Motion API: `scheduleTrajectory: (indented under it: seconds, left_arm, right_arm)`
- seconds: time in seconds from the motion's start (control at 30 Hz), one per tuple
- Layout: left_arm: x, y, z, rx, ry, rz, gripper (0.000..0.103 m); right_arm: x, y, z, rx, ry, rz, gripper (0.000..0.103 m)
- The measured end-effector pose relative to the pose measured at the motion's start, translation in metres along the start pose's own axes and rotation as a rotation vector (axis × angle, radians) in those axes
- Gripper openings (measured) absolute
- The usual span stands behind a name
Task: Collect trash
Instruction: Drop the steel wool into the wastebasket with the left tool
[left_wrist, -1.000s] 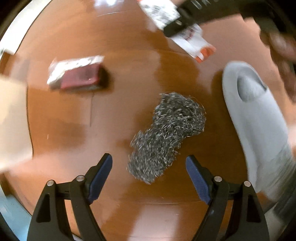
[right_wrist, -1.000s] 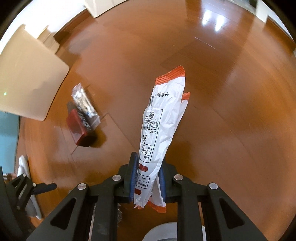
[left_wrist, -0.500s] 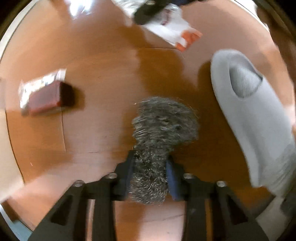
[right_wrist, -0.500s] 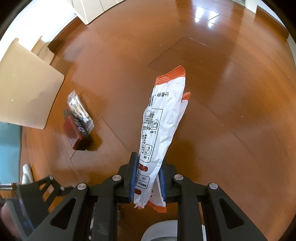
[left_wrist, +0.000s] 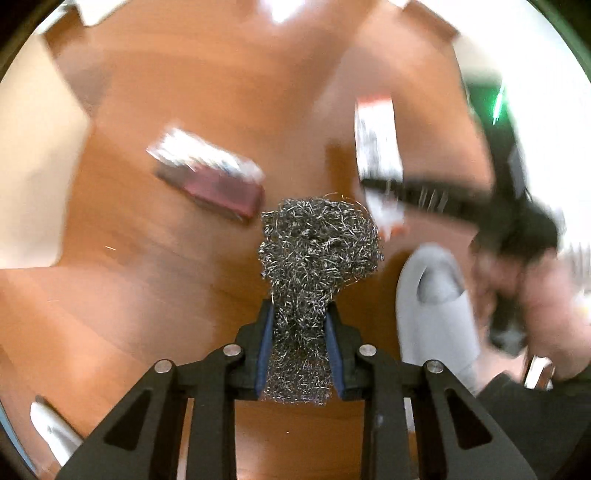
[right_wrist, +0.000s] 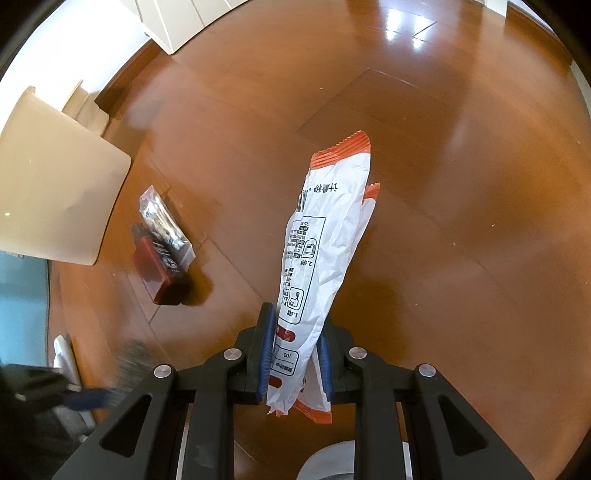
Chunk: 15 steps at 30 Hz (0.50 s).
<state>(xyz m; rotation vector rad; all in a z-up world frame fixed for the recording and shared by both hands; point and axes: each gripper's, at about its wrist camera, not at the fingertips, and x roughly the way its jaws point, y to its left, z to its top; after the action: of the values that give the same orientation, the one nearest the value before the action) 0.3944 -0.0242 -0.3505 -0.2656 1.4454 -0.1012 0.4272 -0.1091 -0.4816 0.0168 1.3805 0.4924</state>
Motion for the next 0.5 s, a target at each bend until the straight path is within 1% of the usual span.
scheduleTrajectory:
  seconds: [0.1, 0.13, 0.17, 0.2, 0.23, 0.27, 0.3, 0.33, 0.4, 0.43, 0.47, 0.5]
  left_arm:
    - [-0.047, 0.016, 0.012, -0.065, -0.099, 0.015, 0.025]
    - [-0.068, 0.021, 0.017, -0.096, -0.147, 0.020, 0.025]
    - [-0.085, 0.039, 0.017, -0.114, -0.192, 0.027, 0.025]
    - [-0.094, 0.039, 0.017, -0.123, -0.224, 0.037, 0.025]
    - [-0.118, 0.046, 0.024, -0.132, -0.284, 0.068, 0.025]
    - [-0.135, 0.055, 0.029, -0.139, -0.325, 0.096, 0.025]
    - [-0.158, 0.068, 0.034, -0.157, -0.379, 0.134, 0.025]
    - [-0.179, 0.087, 0.039, -0.178, -0.415, 0.163, 0.025]
    - [-0.201, 0.115, 0.040, -0.229, -0.467, 0.227, 0.025]
    - [-0.204, 0.137, 0.041, -0.271, -0.480, 0.275, 0.025]
    - [-0.202, 0.163, 0.037, -0.328, -0.474, 0.308, 0.025]
    - [-0.199, 0.180, 0.035, -0.378, -0.467, 0.313, 0.025]
  right_arm:
    - [-0.001, 0.001, 0.001, -0.002, -0.003, 0.005, 0.023]
    - [-0.002, 0.002, 0.001, -0.003, -0.007, 0.007, 0.023]
    - [-0.003, 0.003, 0.002, -0.004, -0.010, 0.007, 0.023]
    - [-0.004, 0.003, 0.003, -0.005, -0.014, 0.006, 0.023]
    - [-0.006, 0.004, 0.003, -0.007, -0.017, 0.006, 0.023]
    - [-0.008, 0.005, 0.004, -0.009, -0.021, 0.008, 0.023]
    - [-0.011, 0.005, 0.007, -0.012, -0.029, 0.008, 0.023]
    - [-0.014, 0.006, 0.008, -0.014, -0.039, 0.007, 0.023]
    - [-0.023, 0.008, 0.013, -0.014, -0.064, 0.010, 0.023]
    - [-0.025, 0.009, 0.015, -0.017, -0.072, 0.012, 0.023]
    - [-0.028, 0.011, 0.017, -0.023, -0.078, 0.013, 0.023]
    - [-0.030, 0.013, 0.019, -0.030, -0.081, 0.016, 0.023]
